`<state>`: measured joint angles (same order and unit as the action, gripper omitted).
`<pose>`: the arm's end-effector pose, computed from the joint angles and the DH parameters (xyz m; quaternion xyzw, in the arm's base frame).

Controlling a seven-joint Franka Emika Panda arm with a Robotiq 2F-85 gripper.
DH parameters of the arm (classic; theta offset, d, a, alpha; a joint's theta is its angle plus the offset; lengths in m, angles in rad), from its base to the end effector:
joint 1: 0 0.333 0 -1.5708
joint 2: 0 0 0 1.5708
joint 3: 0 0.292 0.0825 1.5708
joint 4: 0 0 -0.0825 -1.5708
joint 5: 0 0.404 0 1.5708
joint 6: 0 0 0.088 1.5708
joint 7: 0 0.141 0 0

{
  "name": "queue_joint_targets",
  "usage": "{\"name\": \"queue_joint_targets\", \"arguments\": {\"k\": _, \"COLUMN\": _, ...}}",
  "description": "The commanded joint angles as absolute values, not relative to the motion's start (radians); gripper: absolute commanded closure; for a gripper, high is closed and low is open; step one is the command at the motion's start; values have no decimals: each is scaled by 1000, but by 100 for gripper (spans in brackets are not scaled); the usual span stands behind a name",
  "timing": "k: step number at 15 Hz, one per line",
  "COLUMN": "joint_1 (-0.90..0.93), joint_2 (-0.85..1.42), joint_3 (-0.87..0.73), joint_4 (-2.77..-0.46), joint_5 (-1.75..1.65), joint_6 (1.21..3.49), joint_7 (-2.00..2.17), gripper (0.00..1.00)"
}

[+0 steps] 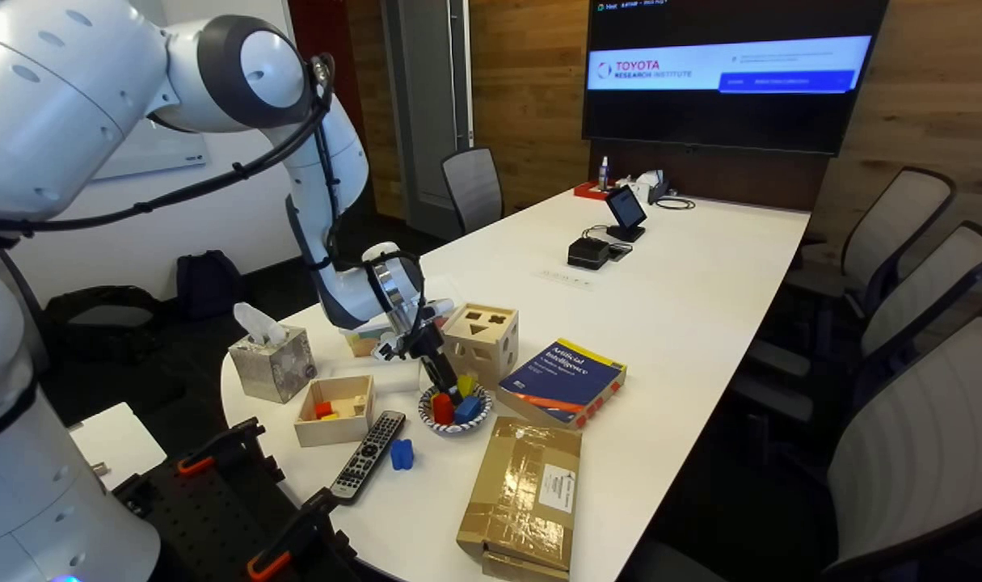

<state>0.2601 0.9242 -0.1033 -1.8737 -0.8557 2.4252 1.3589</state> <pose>0.5366 0.0537 -0.0654 0.9322 -0.1923 0.0437 0.3036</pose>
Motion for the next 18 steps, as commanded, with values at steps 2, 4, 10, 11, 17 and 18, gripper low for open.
{"name": "queue_joint_targets", "arguments": {"k": 2, "joint_1": 269, "joint_2": 937, "joint_3": -111, "joint_4": -1859, "joint_5": -840, "joint_6": 2420, "joint_7": 1347, "gripper": 30}}
{"name": "queue_joint_targets", "arguments": {"k": 4, "joint_1": 268, "joint_2": 940, "joint_3": -109, "joint_4": -1855, "joint_5": -837, "joint_6": 2418, "joint_7": 1345, "gripper": 47}}
{"name": "queue_joint_targets", "arguments": {"k": 10, "joint_1": 266, "joint_2": 949, "joint_3": -109, "joint_4": -1847, "joint_5": -832, "joint_6": 2415, "joint_7": 1340, "gripper": 93}}
{"name": "queue_joint_targets", "arguments": {"k": 11, "joint_1": 265, "joint_2": 948, "joint_3": -109, "joint_4": -1846, "joint_5": -832, "joint_6": 2412, "joint_7": 1340, "gripper": 99}}
{"name": "queue_joint_targets", "arguments": {"k": 17, "joint_1": 263, "joint_2": 948, "joint_3": -108, "joint_4": -1835, "joint_5": -832, "joint_6": 2407, "joint_7": 1339, "gripper": 100}}
{"name": "queue_joint_targets", "arguments": {"k": 18, "joint_1": 263, "joint_2": 949, "joint_3": -108, "joint_4": -1834, "joint_5": -832, "joint_6": 2408, "joint_7": 1339, "gripper": 100}}
